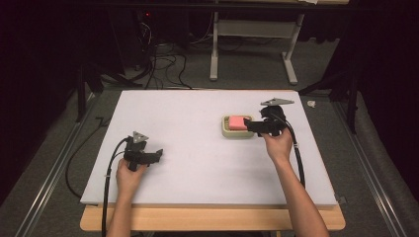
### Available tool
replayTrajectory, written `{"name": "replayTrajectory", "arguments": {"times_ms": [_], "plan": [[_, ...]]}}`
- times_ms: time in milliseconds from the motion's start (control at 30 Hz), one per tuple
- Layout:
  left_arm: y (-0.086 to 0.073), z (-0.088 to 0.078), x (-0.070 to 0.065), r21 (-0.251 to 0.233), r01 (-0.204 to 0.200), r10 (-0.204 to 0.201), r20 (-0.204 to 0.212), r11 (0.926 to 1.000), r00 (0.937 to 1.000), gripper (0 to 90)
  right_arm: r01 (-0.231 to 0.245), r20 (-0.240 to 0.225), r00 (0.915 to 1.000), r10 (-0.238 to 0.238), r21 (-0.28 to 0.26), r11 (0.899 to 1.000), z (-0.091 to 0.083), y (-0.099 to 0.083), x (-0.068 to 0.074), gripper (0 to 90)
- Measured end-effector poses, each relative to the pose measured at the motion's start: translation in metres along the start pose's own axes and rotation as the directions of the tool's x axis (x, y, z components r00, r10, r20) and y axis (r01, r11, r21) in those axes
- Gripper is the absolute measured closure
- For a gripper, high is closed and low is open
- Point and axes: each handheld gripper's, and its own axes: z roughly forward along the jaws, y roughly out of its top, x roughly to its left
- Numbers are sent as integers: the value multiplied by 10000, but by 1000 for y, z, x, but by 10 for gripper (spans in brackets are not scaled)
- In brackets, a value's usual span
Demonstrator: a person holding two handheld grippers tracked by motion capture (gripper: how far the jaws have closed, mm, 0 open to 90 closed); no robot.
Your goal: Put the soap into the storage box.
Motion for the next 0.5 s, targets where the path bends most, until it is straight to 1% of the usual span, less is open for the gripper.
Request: {"name": "replayTrajectory", "arguments": {"times_ms": [100,367,400,500], "plan": [[0,0,0,-1,1,-1,0,10000,10000,173,-24,3,10000,24,-144,9999,-5,-3,-2,166],[0,0,0,0,-3,3,-1,10000,10000,173,-154,7,9999,155,-251,9996,-18,-10,-7,165],[0,0,0,2,-3,3,-4,10000,10000,173,-219,21,9998,220,-315,9993,-20,-10,-8,166],[0,0,0,0,-2,2,-1,10000,10000,173,-211,57,9998,215,-517,9984,-26,-13,-9,166]]}}
